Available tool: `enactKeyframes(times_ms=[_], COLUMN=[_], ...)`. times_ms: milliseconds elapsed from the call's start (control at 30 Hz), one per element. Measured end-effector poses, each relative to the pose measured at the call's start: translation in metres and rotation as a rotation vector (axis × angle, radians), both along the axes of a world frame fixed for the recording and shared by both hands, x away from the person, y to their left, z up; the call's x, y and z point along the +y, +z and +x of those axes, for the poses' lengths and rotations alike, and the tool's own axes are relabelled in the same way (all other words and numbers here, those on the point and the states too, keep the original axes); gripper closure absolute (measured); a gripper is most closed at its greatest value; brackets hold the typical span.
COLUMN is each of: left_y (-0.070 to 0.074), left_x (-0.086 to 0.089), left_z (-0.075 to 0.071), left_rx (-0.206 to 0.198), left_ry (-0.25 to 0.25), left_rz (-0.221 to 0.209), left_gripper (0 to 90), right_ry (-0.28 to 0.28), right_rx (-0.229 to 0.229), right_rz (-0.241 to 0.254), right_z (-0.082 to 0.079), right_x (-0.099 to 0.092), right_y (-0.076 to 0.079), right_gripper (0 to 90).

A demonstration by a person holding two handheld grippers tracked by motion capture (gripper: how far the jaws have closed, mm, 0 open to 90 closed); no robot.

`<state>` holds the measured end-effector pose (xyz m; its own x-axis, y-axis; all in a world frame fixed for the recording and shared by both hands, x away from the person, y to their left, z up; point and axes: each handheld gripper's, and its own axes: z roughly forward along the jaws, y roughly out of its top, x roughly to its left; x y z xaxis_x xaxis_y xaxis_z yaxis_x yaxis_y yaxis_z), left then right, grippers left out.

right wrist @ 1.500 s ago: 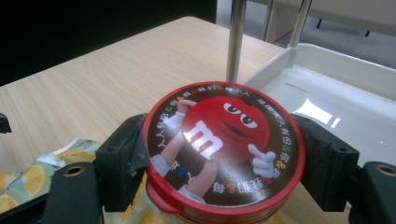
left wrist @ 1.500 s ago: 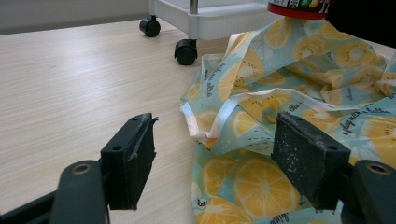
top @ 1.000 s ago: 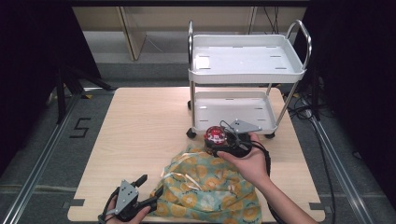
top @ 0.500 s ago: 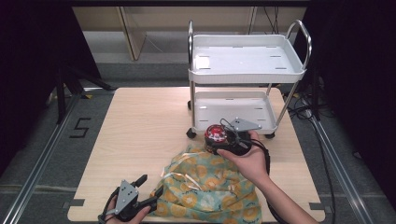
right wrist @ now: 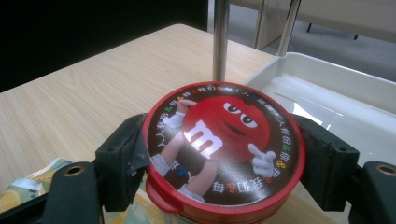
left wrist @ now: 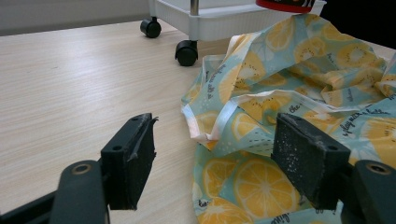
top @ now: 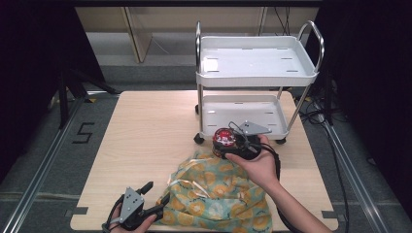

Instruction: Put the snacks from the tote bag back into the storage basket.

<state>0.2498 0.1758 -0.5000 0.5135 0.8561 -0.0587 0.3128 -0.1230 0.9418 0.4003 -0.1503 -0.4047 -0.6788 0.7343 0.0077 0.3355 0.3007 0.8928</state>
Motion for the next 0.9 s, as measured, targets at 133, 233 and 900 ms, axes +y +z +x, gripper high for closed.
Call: enactKeyframes(times_ms=[133, 233, 900], left_y=[0.0, 0.0, 0.0], left_x=[0.0, -0.001, -0.001], left_z=[0.0, 0.0, 0.0], left_rx=[0.001, 0.001, -0.004], left_ry=[0.0, 0.0, -0.008], left_rz=[0.0, -0.002, -0.003], left_gripper=[29.1, 29.1, 29.2], right_ry=[0.003, 0.007, -0.012], right_rx=[0.008, 0.007, 0.014], right_rz=[0.004, -0.003, 0.005], right_z=[0.002, 0.003, 0.01], right_x=[0.0, -0.001, 0.005], right_y=[0.0, -0.001, 0.004], right_gripper=[26.8, 26.8, 26.8])
